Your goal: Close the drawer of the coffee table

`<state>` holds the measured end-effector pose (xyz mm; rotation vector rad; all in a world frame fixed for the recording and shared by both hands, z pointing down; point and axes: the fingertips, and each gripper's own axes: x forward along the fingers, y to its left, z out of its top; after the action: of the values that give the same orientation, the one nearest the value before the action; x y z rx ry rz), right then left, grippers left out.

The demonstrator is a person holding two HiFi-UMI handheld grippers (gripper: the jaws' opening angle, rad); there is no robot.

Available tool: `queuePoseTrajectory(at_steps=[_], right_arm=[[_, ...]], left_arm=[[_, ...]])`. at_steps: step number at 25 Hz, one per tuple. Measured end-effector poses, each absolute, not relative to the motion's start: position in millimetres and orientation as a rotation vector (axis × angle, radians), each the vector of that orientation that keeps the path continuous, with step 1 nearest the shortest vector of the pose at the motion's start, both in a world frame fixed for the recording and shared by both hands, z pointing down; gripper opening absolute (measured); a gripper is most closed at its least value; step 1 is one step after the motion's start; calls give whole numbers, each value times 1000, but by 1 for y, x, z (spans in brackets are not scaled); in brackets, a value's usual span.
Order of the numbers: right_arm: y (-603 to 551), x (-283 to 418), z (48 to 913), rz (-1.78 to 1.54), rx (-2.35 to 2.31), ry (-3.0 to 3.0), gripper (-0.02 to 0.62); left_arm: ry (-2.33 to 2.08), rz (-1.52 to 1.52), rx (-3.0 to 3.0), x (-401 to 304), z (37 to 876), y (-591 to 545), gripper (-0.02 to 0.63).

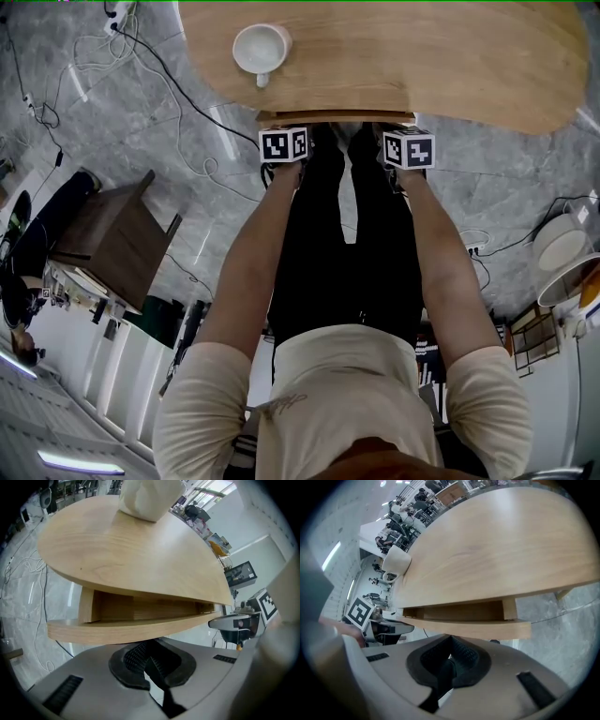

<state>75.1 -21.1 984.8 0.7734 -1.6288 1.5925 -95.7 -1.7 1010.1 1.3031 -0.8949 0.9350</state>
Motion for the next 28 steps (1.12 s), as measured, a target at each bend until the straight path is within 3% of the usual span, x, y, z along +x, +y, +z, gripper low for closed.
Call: queuePoseTrajectory(at_steps=[28], right_arm=[[-56,72,985,1614,778,-1681,-6]], left_arm=[[-917,868,1362,-86,1005,-43,5]])
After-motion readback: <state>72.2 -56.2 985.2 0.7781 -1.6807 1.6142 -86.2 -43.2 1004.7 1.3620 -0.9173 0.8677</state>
